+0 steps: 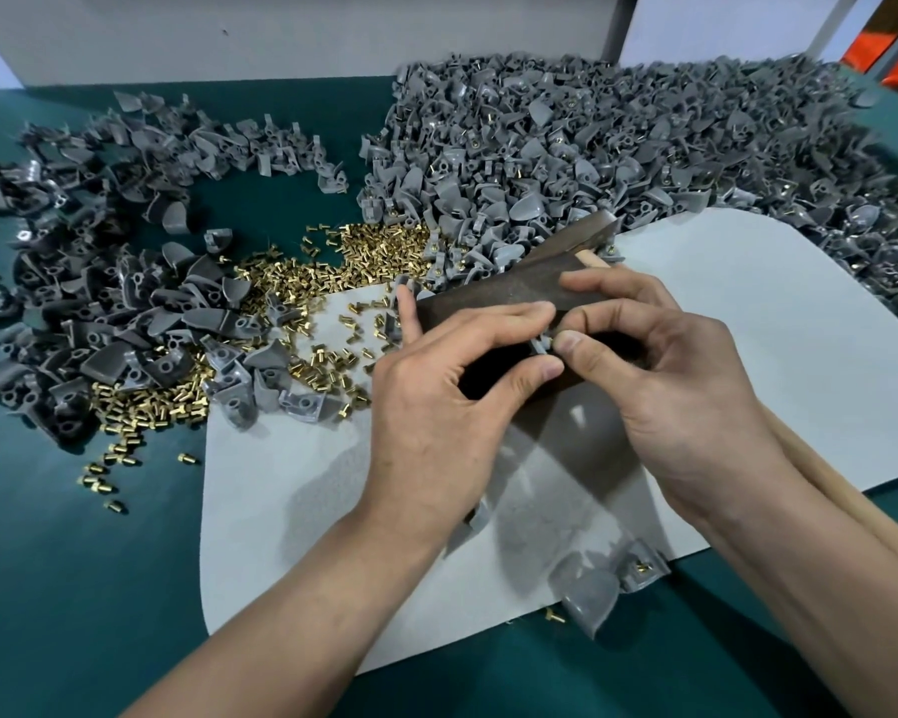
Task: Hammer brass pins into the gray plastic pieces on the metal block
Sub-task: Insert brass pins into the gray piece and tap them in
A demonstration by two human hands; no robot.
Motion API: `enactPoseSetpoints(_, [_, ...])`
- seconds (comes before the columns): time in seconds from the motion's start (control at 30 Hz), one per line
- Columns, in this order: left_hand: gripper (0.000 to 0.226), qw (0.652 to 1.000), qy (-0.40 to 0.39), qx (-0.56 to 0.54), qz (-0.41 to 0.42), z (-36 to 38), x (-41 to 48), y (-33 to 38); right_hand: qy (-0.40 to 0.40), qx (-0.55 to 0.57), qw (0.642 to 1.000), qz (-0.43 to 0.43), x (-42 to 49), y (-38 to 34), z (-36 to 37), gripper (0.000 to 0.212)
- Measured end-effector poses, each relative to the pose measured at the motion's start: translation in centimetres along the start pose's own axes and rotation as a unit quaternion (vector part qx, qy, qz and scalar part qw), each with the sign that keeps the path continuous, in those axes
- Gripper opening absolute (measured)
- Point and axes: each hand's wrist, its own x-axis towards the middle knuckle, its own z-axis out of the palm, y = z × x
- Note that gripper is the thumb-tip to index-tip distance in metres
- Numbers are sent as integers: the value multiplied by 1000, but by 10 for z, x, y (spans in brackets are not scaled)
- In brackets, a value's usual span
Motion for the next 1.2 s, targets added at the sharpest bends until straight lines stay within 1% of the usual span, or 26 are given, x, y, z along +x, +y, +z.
enactPoseSetpoints(0.1, [28,1000,0,-5,-7,0,0,0,-8,-14,1000,-7,1,-1,-1,22])
enactPoseSetpoints(0.4, [28,1000,-1,-11,-12,0,0,1,-23,-26,999,-17,4,1,-2,14])
enactPoseSetpoints(0.5, [27,1000,-2,-12,-16,0,1,2,-32,-21,999,-13,5,0,-3,16])
enactPoseSetpoints(0.77, [30,1000,-12,-6,-18,-2,0,0,-43,55,997,15,6,2,-10,18])
enactPoseSetpoints(0.9, [30,1000,-8,7,-16,-1,0,0,-48,27,998,15,5,2,-12,21])
enactPoseSetpoints(1.07, [31,1000,-11,-13,-21,-1,0,0,-44,28,999,14,5,0,-11,18])
enactPoseSetpoints(1.2, [31,1000,-12,12,-18,-2,1,1,-40,17,999,6,4,1,-9,14])
